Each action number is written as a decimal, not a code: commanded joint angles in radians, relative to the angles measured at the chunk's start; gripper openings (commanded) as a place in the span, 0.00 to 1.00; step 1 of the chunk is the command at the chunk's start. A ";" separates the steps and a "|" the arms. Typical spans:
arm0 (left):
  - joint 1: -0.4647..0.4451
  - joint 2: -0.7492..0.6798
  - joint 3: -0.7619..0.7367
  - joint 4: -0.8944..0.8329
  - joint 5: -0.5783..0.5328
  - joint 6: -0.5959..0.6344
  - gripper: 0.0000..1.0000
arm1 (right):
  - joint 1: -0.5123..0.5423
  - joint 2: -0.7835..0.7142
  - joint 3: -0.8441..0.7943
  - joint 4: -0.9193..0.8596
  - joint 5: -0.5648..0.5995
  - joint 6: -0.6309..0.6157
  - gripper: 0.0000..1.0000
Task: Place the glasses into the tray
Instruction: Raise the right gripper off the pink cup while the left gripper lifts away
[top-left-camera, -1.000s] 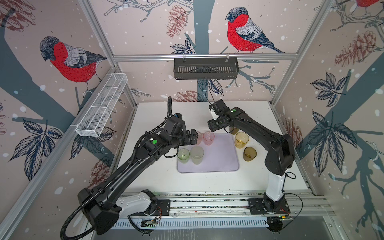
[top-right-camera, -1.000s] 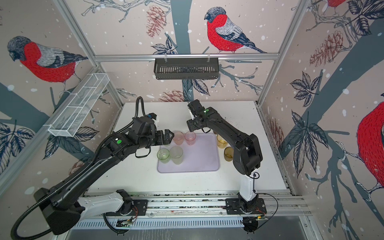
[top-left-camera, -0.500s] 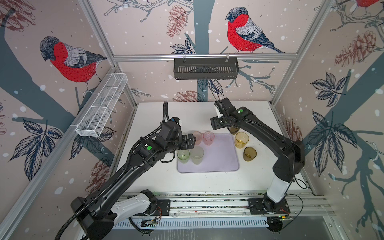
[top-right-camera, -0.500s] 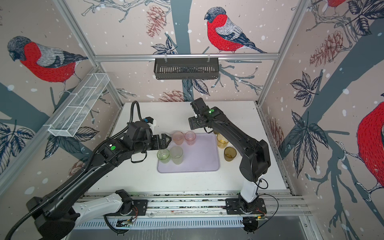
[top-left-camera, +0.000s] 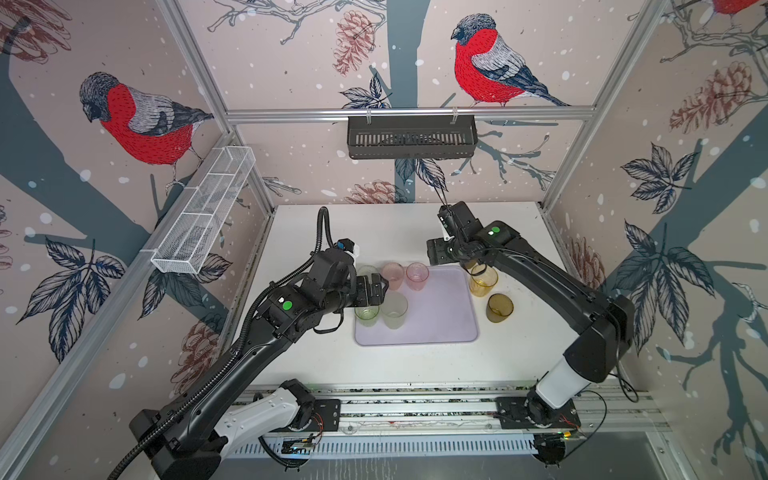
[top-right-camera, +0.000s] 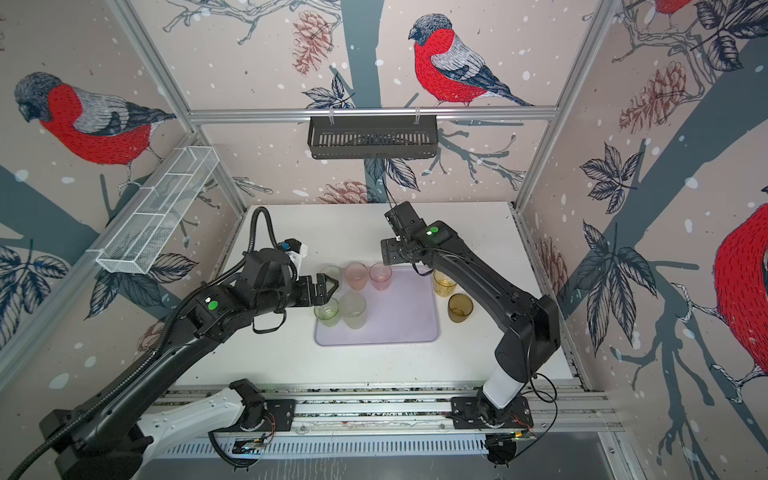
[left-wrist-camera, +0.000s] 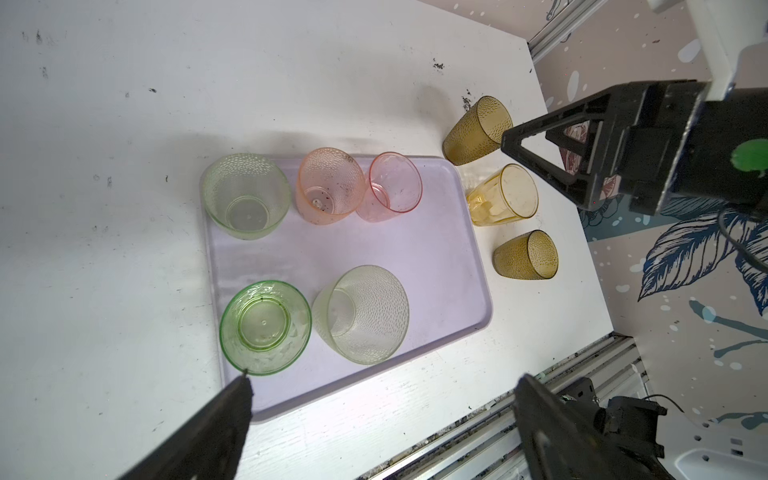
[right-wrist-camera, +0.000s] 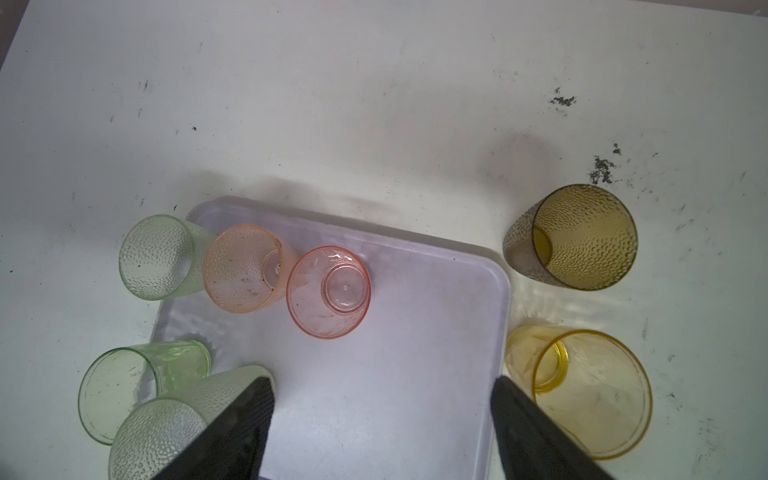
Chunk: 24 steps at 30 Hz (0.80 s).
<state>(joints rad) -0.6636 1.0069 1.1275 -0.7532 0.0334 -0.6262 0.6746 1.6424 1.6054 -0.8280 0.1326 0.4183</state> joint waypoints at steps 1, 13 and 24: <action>-0.002 0.019 0.022 -0.016 -0.014 -0.034 0.98 | -0.011 -0.022 -0.010 0.038 -0.015 -0.042 0.85; -0.099 0.191 0.155 -0.048 -0.160 -0.184 0.98 | -0.169 -0.153 -0.040 0.062 -0.142 -0.205 0.88; -0.137 0.373 0.299 -0.025 -0.171 -0.227 0.97 | -0.343 -0.246 -0.154 0.156 -0.317 -0.229 0.90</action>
<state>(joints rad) -0.7948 1.3533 1.3952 -0.7910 -0.1200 -0.8341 0.3542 1.4105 1.4715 -0.7258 -0.1123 0.2047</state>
